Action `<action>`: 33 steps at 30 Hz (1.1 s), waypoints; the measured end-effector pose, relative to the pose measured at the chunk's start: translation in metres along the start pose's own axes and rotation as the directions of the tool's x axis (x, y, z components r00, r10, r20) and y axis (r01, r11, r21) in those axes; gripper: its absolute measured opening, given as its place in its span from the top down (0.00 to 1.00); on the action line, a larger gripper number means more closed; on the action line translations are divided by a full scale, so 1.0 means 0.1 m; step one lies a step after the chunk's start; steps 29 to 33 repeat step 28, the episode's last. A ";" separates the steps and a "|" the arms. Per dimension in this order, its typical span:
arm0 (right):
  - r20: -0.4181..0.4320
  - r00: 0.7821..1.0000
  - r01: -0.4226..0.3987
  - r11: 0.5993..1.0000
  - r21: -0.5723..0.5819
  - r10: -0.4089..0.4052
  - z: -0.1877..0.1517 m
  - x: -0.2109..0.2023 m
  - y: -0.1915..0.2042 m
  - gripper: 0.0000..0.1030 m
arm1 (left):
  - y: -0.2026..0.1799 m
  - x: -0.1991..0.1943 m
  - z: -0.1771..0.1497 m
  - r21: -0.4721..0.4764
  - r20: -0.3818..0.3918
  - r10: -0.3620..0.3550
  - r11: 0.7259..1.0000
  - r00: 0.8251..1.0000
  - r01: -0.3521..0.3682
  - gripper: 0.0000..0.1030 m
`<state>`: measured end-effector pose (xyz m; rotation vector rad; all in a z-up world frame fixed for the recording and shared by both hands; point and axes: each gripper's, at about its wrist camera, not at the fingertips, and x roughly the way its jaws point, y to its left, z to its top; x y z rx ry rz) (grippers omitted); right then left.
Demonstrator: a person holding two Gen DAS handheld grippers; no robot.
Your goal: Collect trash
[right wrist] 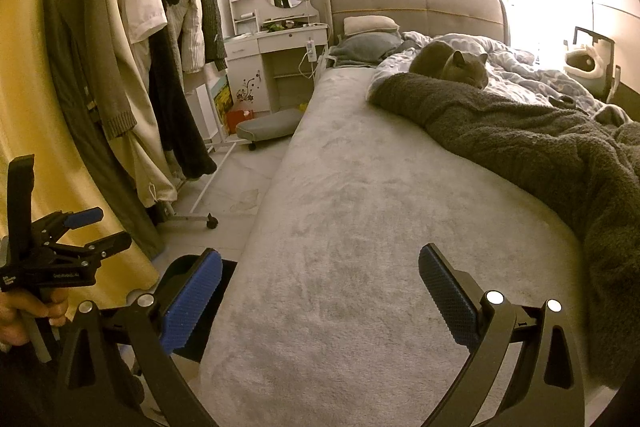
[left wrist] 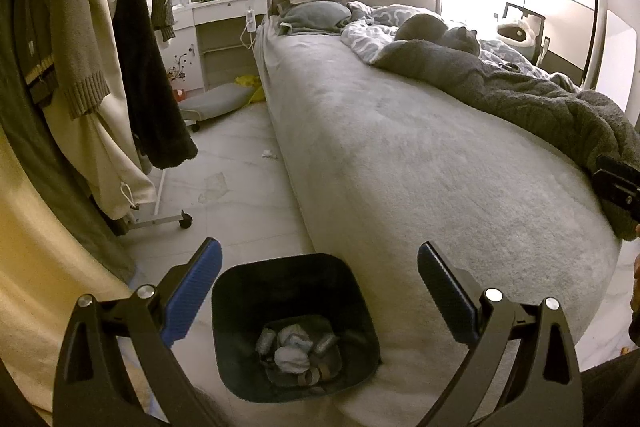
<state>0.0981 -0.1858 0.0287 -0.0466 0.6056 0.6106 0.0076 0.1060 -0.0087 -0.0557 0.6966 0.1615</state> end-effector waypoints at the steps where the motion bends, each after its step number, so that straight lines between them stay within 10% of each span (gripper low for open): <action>1: -0.002 1.000 0.001 1.000 0.000 -0.001 0.00 0.00 0.00 0.03 | -0.01 0.01 -0.01 0.001 -0.003 -0.001 1.000 1.000 0.001 0.03; 33: -0.006 1.000 0.004 1.000 0.006 -0.004 -0.02 0.03 0.03 0.03 | 0.00 0.02 -0.01 -0.008 -0.031 -0.025 1.000 0.999 0.024 0.03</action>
